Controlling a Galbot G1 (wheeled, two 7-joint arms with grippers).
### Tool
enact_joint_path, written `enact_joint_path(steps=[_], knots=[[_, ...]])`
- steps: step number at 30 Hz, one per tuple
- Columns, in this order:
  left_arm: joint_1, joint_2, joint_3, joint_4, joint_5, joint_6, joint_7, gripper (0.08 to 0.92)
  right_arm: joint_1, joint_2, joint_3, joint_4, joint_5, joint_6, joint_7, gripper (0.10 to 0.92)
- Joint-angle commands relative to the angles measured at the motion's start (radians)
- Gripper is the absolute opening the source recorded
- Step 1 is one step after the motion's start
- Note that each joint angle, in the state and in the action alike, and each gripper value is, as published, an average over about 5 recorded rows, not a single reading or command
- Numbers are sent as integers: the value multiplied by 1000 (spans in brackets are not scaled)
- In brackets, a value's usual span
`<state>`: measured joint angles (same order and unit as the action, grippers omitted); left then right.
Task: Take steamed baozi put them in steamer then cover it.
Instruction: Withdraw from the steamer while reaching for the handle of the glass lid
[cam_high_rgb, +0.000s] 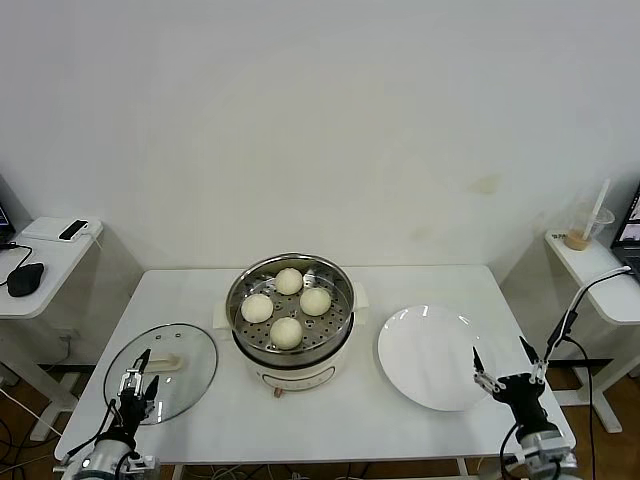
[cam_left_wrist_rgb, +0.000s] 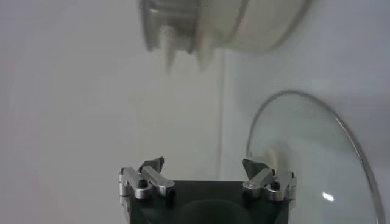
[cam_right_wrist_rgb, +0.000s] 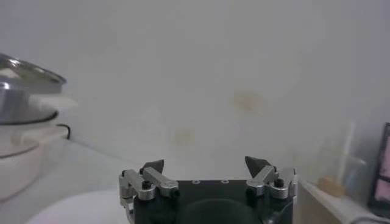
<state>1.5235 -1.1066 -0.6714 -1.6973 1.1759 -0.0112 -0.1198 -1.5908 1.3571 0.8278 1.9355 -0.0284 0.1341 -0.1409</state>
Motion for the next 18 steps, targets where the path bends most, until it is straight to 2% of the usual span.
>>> enact_joint_path(steps=[1, 18], knots=[[-118, 26, 12, 131, 87, -8, 11, 823, -65, 44, 54, 11, -23, 19, 6, 823], [-236, 33, 52, 239, 73, -11, 11, 823, -77, 64, 52, 6, -36, 26, 6, 823]])
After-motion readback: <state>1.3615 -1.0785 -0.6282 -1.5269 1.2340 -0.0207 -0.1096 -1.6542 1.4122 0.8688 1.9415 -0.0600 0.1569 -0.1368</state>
